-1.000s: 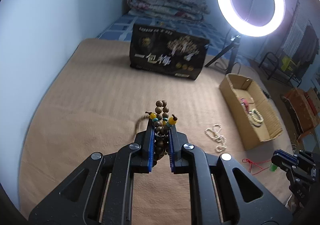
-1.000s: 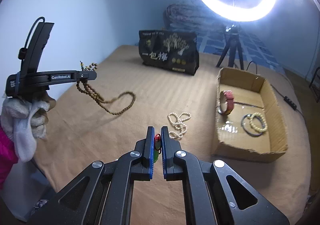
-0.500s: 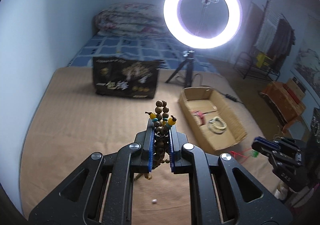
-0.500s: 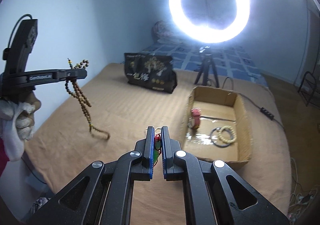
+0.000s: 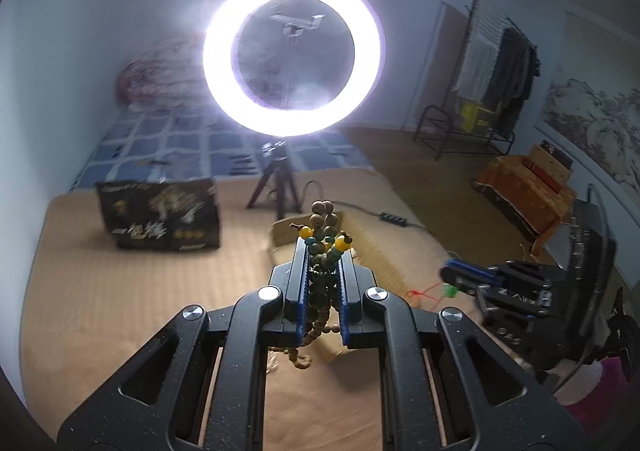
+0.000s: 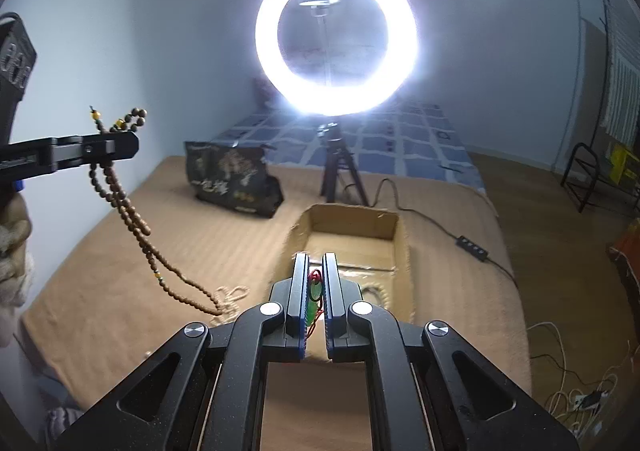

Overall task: Organize jewelry
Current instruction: 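Carry the necklace with the left tool over the box while the right tool carries the jade pendant there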

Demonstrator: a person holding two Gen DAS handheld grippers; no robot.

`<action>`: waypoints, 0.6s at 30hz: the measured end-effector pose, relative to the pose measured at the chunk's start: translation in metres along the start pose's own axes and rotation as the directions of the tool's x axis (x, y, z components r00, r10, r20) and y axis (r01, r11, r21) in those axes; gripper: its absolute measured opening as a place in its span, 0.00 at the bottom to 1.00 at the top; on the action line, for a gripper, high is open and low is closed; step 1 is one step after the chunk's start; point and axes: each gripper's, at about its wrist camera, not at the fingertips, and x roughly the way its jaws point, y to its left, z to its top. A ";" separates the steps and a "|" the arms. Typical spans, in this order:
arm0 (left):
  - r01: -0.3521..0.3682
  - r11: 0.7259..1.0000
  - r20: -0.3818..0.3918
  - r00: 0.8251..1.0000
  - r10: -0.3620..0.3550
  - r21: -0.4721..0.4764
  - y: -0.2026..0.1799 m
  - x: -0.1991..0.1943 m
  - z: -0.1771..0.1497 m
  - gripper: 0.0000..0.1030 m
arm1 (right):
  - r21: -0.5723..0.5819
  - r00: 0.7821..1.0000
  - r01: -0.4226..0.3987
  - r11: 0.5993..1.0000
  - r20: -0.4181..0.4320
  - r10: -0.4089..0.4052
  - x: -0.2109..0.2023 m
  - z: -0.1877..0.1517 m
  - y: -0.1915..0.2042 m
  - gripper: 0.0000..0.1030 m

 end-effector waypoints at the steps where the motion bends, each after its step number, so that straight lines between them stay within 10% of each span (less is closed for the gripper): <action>1: 0.008 1.000 0.003 1.000 -0.008 0.009 -0.007 0.004 0.004 0.10 | 0.006 1.000 0.002 1.000 -0.001 -0.002 0.003 0.002 -0.005 0.05; 18: 0.076 0.997 -0.062 0.995 -0.076 -0.001 -0.032 0.086 0.008 0.10 | 0.016 0.998 0.051 0.999 -0.043 -0.051 0.066 0.021 -0.049 0.05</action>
